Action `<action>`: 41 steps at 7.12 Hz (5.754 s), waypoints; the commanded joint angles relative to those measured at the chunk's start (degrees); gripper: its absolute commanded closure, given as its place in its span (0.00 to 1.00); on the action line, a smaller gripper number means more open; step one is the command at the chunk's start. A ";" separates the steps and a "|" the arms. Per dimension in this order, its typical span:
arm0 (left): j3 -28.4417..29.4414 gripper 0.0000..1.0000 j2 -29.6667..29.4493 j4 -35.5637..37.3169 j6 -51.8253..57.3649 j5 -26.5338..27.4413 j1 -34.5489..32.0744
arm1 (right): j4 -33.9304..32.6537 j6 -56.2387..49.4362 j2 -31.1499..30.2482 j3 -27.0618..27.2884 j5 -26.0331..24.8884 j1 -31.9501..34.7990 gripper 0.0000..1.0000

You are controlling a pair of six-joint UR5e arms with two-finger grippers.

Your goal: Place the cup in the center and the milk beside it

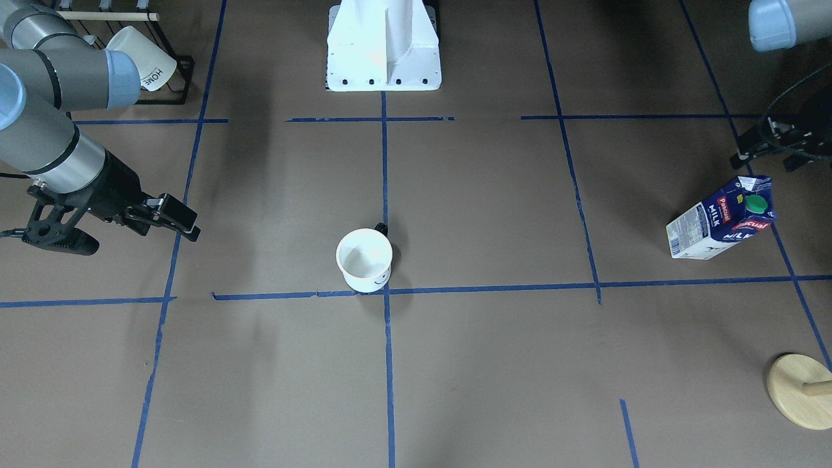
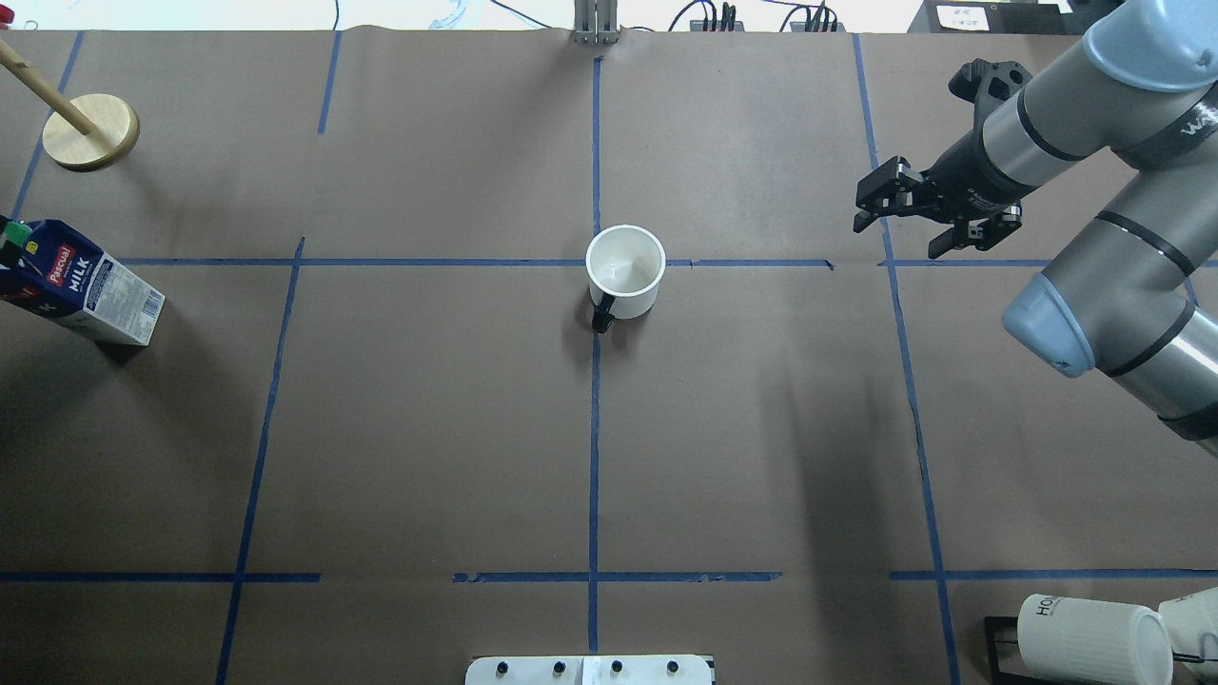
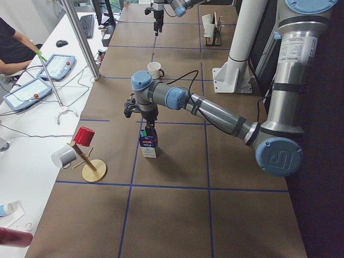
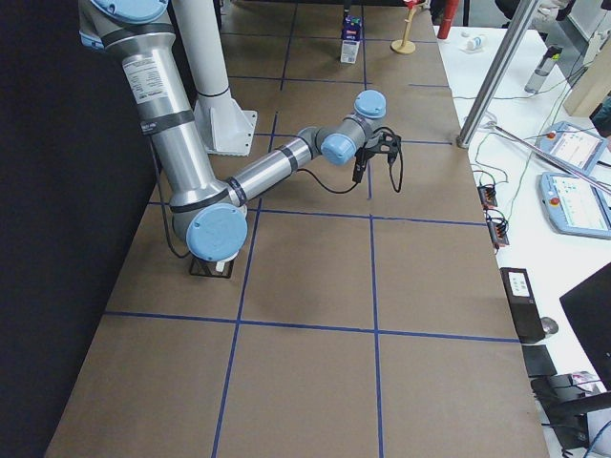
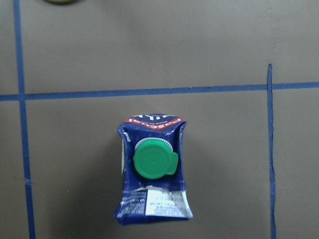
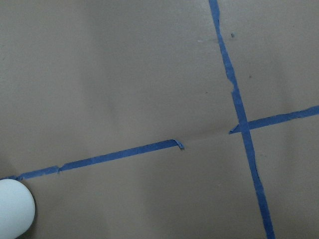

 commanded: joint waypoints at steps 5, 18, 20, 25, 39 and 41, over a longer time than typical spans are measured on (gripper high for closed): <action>8.42 0.00 -4.19 -4.06 -0.83 1.89 2.53 | 0.09 -0.04 -0.43 0.30 -0.41 -0.14 0.00; 17.60 1.00 -45.53 4.64 -46.71 12.69 24.43 | 0.18 -0.13 -3.16 2.67 -1.28 -0.76 0.00; 20.11 1.00 -46.91 3.41 -46.10 12.62 27.49 | 0.18 -0.13 -3.16 2.67 -1.28 -0.84 0.00; 24.68 0.64 -48.75 -2.48 -44.52 13.14 28.65 | 0.18 0.05 -3.33 2.94 -1.37 -0.84 0.00; 3.29 0.00 -7.65 4.99 29.38 7.08 -11.19 | -25.08 -60.03 -10.35 0.93 6.01 31.18 0.00; 13.73 0.00 -5.43 5.25 43.85 6.82 -20.88 | -31.27 -75.29 -13.68 0.57 4.96 37.89 0.00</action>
